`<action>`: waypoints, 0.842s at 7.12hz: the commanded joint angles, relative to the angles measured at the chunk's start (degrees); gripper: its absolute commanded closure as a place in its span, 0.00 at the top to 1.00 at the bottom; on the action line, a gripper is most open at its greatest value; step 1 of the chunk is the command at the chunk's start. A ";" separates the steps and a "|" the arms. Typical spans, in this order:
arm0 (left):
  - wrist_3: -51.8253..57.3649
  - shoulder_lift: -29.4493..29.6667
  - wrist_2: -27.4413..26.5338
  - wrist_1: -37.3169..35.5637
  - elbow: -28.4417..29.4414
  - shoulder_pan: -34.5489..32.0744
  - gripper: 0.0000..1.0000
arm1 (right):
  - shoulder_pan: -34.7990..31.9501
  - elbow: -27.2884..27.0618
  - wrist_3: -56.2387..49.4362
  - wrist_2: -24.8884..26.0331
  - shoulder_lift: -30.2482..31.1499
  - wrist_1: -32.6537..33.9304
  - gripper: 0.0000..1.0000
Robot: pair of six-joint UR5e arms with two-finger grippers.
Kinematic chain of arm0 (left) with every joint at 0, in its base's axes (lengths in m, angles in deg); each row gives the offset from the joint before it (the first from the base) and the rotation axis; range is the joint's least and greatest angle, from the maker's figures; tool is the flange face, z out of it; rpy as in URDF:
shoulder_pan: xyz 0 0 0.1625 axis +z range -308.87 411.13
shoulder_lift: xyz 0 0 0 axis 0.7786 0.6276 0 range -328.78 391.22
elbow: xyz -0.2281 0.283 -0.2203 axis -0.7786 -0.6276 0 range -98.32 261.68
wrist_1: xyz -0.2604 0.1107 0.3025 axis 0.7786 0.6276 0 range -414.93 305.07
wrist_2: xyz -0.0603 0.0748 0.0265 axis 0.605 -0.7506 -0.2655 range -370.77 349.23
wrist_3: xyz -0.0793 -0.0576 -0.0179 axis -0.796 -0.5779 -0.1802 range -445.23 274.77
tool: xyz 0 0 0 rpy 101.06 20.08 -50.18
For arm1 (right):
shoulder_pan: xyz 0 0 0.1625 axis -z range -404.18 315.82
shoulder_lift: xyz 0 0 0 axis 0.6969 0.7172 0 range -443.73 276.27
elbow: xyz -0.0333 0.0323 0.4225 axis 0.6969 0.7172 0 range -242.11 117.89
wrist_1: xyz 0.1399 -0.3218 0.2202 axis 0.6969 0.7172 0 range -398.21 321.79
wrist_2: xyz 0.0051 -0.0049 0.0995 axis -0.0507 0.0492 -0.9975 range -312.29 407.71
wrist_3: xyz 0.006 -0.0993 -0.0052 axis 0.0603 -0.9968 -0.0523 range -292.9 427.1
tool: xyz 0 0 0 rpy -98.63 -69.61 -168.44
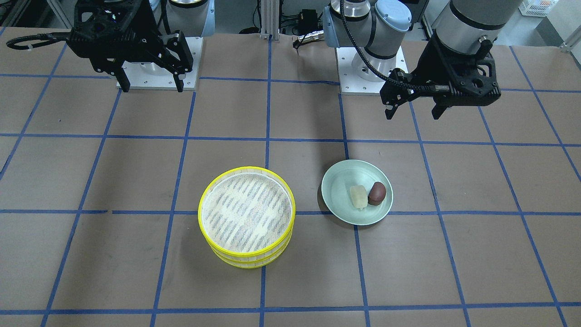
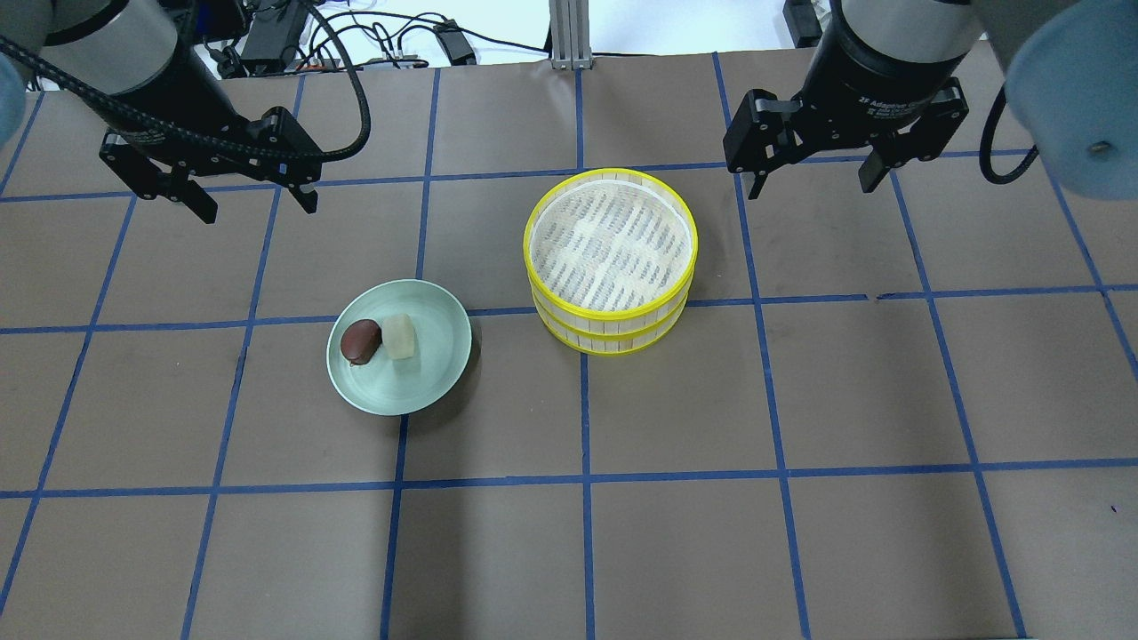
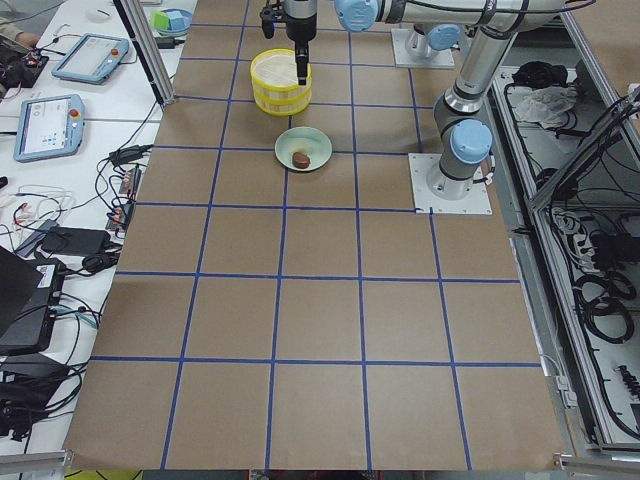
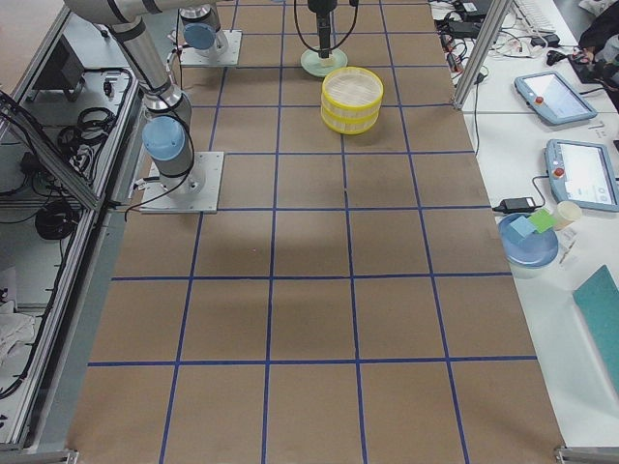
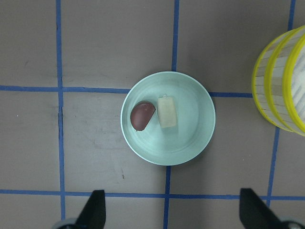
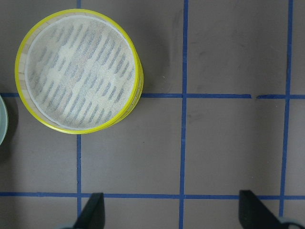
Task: Place buns in different layers of steamer
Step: 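Move the right gripper toward the yellow-rimmed steamer's top tier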
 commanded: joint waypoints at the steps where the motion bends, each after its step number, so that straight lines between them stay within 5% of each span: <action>1: 0.01 0.05 0.01 0.03 0.00 -0.02 1.00 | 0.04 0.00 -0.02 0.09 0.00 -0.02 1.00; 6: 0.01 0.14 0.09 0.12 0.00 0.33 1.00 | -0.22 -1.22 0.50 -0.09 -0.17 0.42 1.00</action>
